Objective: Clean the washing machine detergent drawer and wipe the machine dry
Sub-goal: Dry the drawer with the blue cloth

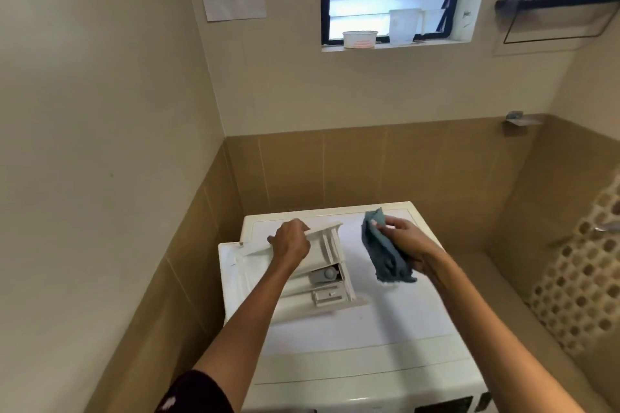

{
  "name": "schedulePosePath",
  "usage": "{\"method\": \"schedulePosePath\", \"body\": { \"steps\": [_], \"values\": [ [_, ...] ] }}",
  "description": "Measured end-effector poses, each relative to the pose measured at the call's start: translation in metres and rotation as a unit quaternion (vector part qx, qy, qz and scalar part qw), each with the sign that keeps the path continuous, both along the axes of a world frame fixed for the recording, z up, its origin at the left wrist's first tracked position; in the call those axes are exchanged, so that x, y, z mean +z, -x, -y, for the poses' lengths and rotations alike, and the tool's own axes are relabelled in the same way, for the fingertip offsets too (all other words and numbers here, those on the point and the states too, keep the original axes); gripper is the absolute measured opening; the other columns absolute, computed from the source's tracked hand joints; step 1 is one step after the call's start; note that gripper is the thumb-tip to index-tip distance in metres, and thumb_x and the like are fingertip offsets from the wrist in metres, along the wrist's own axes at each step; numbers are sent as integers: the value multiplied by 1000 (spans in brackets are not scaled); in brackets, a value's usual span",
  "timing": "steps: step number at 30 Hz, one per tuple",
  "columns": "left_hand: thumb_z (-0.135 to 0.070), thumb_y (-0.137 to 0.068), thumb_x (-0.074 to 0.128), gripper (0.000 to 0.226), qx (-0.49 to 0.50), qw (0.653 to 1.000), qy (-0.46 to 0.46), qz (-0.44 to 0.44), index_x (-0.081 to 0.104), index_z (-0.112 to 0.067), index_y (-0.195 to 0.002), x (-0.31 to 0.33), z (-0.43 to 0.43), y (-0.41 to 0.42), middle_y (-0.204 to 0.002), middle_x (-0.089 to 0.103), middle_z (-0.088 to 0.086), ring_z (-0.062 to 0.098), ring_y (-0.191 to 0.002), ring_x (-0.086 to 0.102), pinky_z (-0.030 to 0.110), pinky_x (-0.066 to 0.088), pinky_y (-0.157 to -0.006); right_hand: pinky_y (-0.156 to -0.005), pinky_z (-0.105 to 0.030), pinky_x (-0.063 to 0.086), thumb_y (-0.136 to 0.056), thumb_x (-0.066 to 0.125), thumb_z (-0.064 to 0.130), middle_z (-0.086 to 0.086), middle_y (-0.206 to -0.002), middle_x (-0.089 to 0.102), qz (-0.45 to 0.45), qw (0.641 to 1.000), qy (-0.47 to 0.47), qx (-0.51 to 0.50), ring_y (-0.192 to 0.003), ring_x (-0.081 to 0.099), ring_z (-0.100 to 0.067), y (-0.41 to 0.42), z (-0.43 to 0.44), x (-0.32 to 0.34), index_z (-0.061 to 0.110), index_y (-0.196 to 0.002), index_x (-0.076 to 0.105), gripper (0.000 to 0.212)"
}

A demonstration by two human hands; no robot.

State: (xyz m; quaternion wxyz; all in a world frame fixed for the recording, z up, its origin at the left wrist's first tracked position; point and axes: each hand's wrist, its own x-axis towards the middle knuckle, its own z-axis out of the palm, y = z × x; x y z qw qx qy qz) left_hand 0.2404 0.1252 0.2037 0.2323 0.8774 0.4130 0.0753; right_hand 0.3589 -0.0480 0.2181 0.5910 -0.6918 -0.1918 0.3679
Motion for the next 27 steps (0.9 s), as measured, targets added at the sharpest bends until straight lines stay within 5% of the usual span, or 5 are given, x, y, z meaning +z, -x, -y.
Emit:
{"method": "schedulePosePath", "body": {
  "steps": [8,17,21,24,27],
  "values": [
    [6,-87,47,42,-21,999,-29,-36,57,-12,-122,-17,17,-22,-127,58,12,32,-122,49,39,30,-103,-63,-25,50,-74,77,30,2,-87,58,169,983,68,-10,-82,61,-20,35,-29,-24,14,-106,42,50],
    [-7,-90,55,43,-149,986,-78,-11,51,-17,-132,-29,0,-16,-136,52,9,27,-131,39,37,26,-104,-50,-15,34,-85,53,4,3,-76,57,362,925,74,-85,-63,51,-12,31,-47,-44,19,-82,44,18],
    [-45,-81,66,80,38,985,-150,75,24,-26,-147,-45,-27,32,-151,27,9,28,-142,19,49,21,-111,-57,-24,36,-85,54,5,0,-83,59,353,926,96,-90,-76,57,-24,21,-54,-47,16,-85,45,14],
    [-58,-74,66,93,186,979,-11,84,28,-10,-144,-80,-44,76,-143,39,18,36,-131,37,48,35,-104,-66,-26,38,-84,54,8,-10,-95,65,339,928,122,-96,-89,60,-32,10,-63,-48,13,-91,51,9],
    [-49,-87,55,65,191,969,140,71,53,5,-122,-108,-51,95,-121,60,22,37,-110,57,45,49,-92,-70,-26,40,-84,56,10,-13,-103,66,329,929,140,-90,-95,61,-33,3,-75,-50,9,-101,57,17]
  ]
}}
